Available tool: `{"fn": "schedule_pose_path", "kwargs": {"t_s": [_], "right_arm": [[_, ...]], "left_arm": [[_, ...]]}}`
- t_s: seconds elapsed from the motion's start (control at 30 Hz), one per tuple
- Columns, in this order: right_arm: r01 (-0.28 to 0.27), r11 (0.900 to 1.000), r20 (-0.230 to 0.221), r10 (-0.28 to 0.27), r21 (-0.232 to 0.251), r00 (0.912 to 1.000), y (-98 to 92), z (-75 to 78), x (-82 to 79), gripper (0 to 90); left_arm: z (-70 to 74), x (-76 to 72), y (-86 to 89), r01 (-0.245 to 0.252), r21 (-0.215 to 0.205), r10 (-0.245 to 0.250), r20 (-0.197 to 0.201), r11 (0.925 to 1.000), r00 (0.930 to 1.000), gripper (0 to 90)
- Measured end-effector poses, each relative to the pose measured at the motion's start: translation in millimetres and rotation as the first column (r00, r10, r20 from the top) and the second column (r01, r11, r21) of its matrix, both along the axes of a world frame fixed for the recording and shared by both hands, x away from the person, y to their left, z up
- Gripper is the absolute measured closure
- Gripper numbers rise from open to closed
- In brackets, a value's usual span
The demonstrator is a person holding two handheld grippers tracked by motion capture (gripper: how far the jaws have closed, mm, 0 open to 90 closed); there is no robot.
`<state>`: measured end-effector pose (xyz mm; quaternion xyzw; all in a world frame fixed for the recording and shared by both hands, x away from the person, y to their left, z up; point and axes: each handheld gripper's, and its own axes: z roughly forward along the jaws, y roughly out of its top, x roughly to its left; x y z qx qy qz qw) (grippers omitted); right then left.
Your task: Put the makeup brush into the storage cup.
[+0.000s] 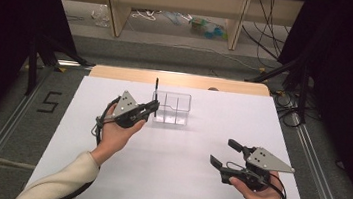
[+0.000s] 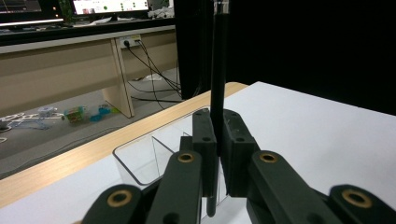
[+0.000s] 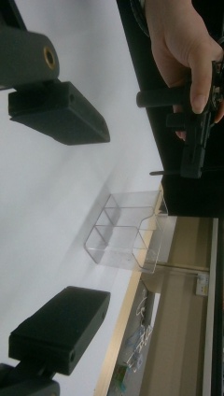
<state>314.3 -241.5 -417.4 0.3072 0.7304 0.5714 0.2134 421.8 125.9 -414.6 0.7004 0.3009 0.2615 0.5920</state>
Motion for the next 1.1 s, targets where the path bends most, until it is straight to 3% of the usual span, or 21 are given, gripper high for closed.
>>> {"fn": "schedule_pose_path", "kwargs": {"t_s": [0.47,0.5,0.73,0.8,1.1], "right_arm": [[-0.004,1.000,-0.002,0.004,0.000,1.0000,0.0,-0.4,0.2,20.7],[-0.004,1.000,0.019,0.004,-0.004,0.9998,-0.5,-0.5,1.5,20.7],[-0.005,1.000,-0.002,0.005,-0.002,1.0000,-0.2,-0.6,0.5,20.7],[-0.008,1.000,0.021,0.008,-0.002,0.9998,-0.5,-1.1,2.1,20.7],[-0.011,1.000,-0.012,0.011,0.005,0.9999,0.3,-1.4,0.6,20.7]], "left_arm": [[2.2,4.6,-0.3,-0.003,0.000,0.003,0.005,1.0000,1.0000,85.3],[2.3,4.9,-0.3,-0.003,0.001,0.003,0.005,1.0000,1.0000,85.3],[3.0,6.9,-0.6,-0.005,0.000,0.005,0.005,1.0000,1.0000,85.3],[3.3,7.5,-0.8,-0.005,-0.003,0.005,0.004,1.0000,1.0000,85.3],[5.8,9.6,-1.3,-0.005,-0.010,0.005,0.008,0.9999,1.0000,85.3]]}}
